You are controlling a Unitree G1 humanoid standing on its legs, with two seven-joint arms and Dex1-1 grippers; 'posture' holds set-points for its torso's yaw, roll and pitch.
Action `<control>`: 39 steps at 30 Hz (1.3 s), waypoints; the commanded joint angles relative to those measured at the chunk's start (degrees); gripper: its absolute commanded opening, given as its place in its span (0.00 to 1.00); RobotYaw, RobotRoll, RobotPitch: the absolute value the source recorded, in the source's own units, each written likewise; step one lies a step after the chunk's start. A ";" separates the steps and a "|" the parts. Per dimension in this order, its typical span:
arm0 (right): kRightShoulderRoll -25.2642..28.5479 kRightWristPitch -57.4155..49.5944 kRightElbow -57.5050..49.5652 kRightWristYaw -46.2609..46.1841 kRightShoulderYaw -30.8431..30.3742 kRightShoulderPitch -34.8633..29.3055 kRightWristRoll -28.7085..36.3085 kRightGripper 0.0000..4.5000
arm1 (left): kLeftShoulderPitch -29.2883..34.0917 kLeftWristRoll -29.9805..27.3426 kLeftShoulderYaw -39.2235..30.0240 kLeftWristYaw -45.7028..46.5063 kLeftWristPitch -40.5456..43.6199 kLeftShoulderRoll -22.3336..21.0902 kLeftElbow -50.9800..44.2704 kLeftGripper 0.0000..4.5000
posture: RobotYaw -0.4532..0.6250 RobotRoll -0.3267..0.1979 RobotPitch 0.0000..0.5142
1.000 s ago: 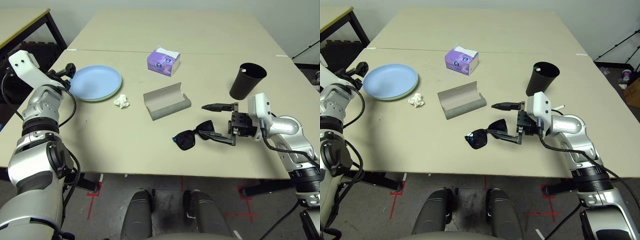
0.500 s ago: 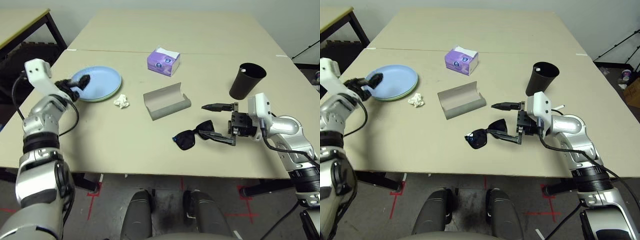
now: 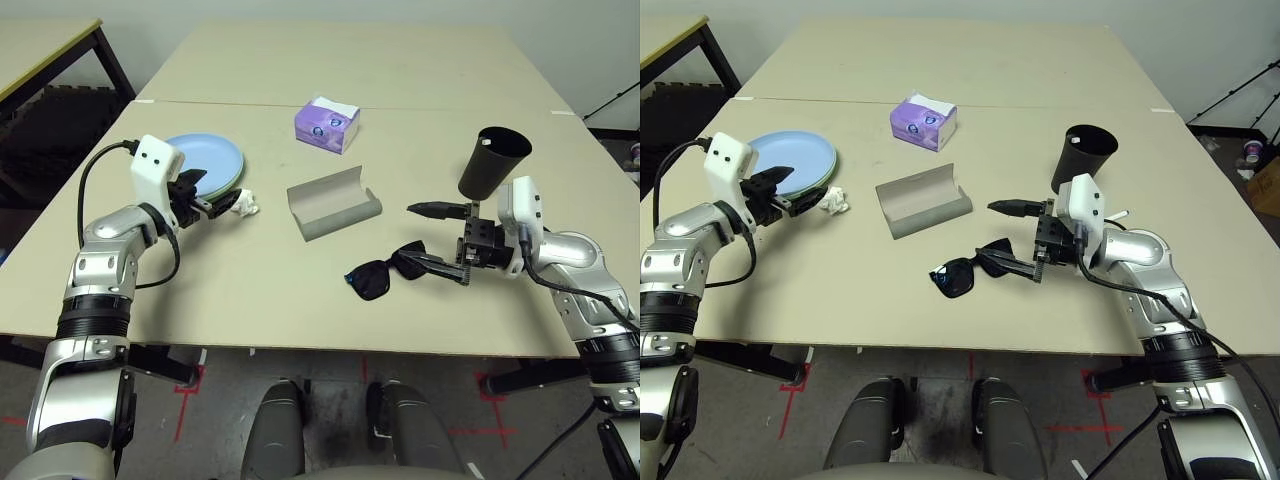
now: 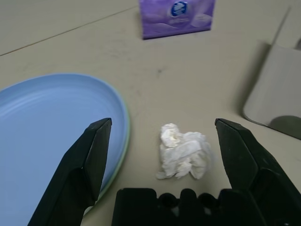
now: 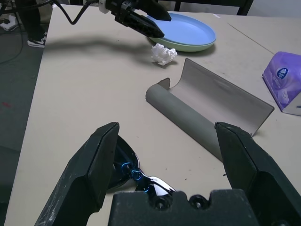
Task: Organize and tidy the items on the table.
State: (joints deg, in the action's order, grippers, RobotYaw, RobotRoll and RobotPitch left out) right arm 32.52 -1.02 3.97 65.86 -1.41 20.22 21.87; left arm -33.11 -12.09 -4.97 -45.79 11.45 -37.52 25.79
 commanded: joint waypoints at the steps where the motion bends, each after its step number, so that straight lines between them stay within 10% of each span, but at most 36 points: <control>1: 0.68 0.38 -0.92 0.01 1.02 -0.89 0.36 1.00 | -0.47 1.20 1.62 -2.59 -0.46 -0.55 1.21 0.99 | 0.41 0.62 0.20; 33: 0.38 -6.64 -4.55 -5.80 2.73 -2.63 2.21 1.00 | -0.55 4.22 4.42 -6.27 -3.35 0.47 5.72 0.99 | 0.40 0.62 0.21; 39: 0.39 -6.28 -5.25 -5.63 2.50 -2.47 2.06 1.00 | -1.46 5.26 4.42 -5.74 -4.87 0.54 8.05 0.66 | 0.40 0.62 0.21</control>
State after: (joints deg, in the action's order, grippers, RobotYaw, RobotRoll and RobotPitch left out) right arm 32.68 -7.34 -0.14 60.29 0.83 17.63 23.86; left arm -33.66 -7.76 -1.11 -51.48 7.29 -36.90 32.77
